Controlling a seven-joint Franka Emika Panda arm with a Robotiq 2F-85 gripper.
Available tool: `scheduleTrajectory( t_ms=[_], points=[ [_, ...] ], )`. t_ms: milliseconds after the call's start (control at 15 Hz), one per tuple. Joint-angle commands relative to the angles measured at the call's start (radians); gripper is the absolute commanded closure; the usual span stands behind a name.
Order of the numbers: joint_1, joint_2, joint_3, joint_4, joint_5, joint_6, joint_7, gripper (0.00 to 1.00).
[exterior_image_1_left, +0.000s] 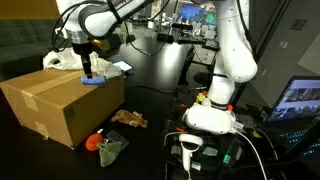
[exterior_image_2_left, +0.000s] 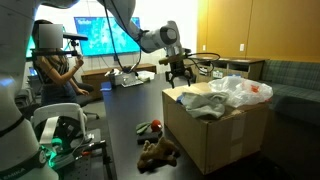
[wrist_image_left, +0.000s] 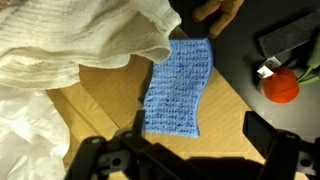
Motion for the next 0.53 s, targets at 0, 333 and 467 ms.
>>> scheduleTrajectory(
  t_ms=[0, 333, 467],
  points=[
    [-0.023, 0.048, 0.021, 0.058, 0.049, 0.005, -0.071, 0.0],
    [-0.032, 0.078, 0.034, 0.085, 0.103, -0.011, -0.123, 0.0],
    [-0.039, 0.084, 0.037, 0.095, 0.117, -0.015, -0.14, 0.0]
  ],
)
